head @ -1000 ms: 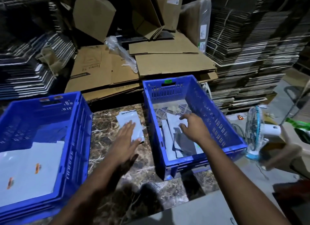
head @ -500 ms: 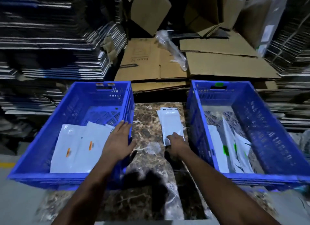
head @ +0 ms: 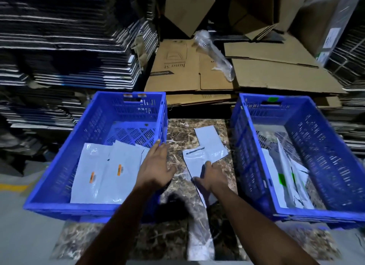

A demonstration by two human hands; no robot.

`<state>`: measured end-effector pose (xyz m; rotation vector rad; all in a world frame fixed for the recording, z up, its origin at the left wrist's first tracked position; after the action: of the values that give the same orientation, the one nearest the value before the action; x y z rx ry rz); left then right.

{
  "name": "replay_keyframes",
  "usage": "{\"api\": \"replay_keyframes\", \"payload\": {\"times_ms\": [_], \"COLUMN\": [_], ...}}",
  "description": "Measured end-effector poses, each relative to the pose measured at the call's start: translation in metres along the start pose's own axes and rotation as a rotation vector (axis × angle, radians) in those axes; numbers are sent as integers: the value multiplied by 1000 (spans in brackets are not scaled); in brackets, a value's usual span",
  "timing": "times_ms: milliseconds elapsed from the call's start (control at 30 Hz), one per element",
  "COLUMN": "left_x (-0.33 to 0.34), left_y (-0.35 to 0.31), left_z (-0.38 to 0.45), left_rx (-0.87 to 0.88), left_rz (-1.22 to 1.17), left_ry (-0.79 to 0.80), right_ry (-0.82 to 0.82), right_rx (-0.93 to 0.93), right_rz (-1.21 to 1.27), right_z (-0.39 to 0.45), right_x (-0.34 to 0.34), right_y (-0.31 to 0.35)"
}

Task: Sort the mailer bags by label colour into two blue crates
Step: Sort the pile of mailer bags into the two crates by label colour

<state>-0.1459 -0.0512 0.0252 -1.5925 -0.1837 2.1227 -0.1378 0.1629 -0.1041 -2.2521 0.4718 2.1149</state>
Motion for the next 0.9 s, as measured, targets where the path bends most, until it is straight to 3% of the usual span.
{"api": "replay_keyframes", "payload": {"times_ms": [100, 300, 400, 500, 567, 633, 767, 900], "left_x": [-1, -5, -6, -16, -26, -33, -30, -46], "left_y": [0, -3, -6, -15, -26, -36, -74, -102], "left_z": [-2, -4, -5, -6, -11, -21, -48, -59], "left_rx": [-16, -16, -8, 29, 61, 0, -387, -351], "left_rz": [-6, -2, 12, 60, 64, -133, -986, -1165], "left_ry": [-7, -17, -27, -114, -169, -149, 13, -78], "right_ry": [108, -34, -114, -92, 11, 158, 178, 73], "right_rx": [-85, -76, 151, 222, 310, 309, 201, 96], "right_rz": [-139, 4, 450, 942, 1253, 1491, 1625, 1569], "right_z": [-19, -48, -52, -62, -77, -94, -111, -124], "right_x": [23, 14, -17, -50, -71, -90, -121, -146], "right_y": [12, 13, -15, -26, -27, -20, -12, -9]}}
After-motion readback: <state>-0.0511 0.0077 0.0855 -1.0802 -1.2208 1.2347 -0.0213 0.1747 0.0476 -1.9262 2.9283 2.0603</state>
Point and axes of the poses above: each hand's wrist, its own z-axis towards the middle knuckle, its own x-axis out of the palm, y = z × x, the point moved 9 cm from there along z, towards the middle knuckle, and after that the axes turned 15 degrees about -y, right-handed, at the moved point
